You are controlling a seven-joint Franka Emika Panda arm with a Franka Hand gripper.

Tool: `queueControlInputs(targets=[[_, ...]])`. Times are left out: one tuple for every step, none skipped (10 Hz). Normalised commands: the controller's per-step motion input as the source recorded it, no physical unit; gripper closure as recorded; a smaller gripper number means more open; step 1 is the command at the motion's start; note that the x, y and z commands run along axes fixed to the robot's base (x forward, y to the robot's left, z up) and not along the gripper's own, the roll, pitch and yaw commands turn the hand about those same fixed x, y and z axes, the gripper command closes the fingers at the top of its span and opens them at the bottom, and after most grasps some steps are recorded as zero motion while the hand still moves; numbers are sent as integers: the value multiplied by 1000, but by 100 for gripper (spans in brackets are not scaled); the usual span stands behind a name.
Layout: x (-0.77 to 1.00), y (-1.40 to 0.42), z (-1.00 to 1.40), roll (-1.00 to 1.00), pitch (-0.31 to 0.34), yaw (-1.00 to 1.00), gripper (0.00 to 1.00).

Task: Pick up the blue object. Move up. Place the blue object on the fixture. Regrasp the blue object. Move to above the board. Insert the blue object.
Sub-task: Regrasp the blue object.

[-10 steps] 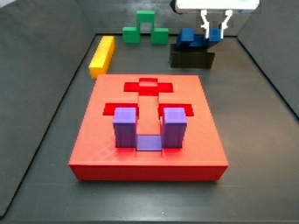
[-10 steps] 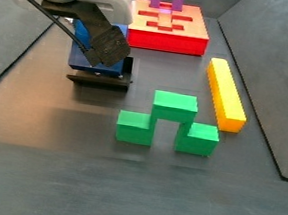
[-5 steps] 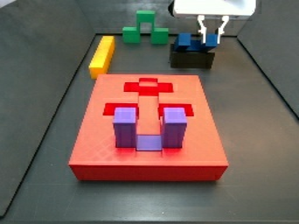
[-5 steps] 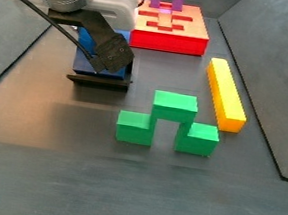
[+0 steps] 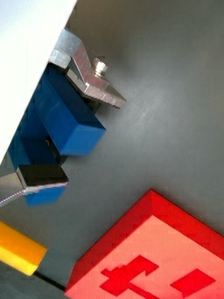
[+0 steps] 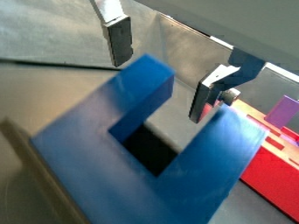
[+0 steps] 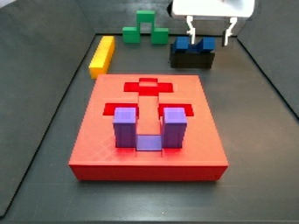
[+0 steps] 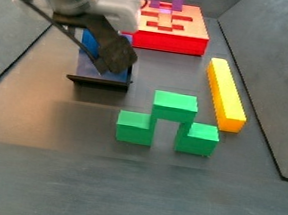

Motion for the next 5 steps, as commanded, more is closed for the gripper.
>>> queueControlInputs(targets=[[-9,-540,663,843,-377,0,0],[-74,-594,623,1000,-377,0,0],[-57,-623,449,1000,-169,0,0],[0,-634,211,1000,-31,-11,0],[0,-660,0,1000,-31,-40,0]])
